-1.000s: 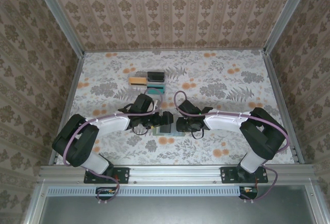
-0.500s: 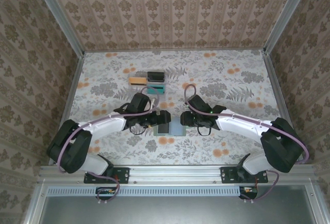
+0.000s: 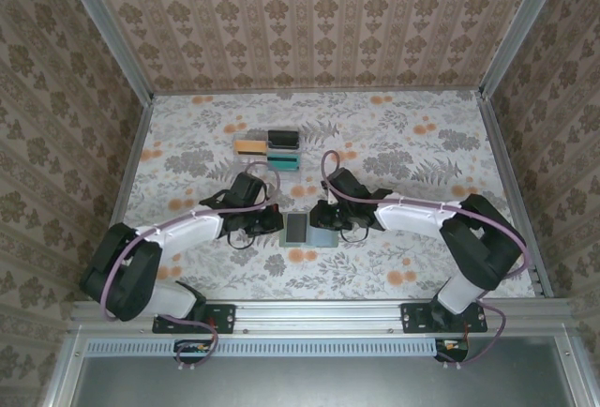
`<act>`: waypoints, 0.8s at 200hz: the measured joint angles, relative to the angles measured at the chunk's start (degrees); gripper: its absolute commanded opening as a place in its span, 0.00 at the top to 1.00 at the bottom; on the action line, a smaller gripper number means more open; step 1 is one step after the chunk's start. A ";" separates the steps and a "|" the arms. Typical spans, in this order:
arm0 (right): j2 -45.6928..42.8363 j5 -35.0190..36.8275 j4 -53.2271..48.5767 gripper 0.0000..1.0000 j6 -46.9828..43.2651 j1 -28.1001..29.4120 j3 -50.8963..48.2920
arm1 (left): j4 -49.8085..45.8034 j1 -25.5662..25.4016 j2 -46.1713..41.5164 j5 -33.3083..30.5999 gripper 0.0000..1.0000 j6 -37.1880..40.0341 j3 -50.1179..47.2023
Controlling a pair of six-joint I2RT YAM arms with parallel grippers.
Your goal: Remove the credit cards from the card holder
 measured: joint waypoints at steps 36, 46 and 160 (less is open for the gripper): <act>2.95 -2.71 3.50 0.83 2.60 0.00 -0.02 | 0.59 -0.07 2.97 0.09 1.00 0.00 0.00; 3.43 -3.23 4.33 0.83 3.08 0.00 -0.02 | 0.87 -0.11 3.58 0.11 1.00 0.00 0.02; 6.32 -4.35 5.86 0.79 4.42 -0.07 -0.74 | 1.84 -1.29 5.84 0.07 1.00 -0.02 0.02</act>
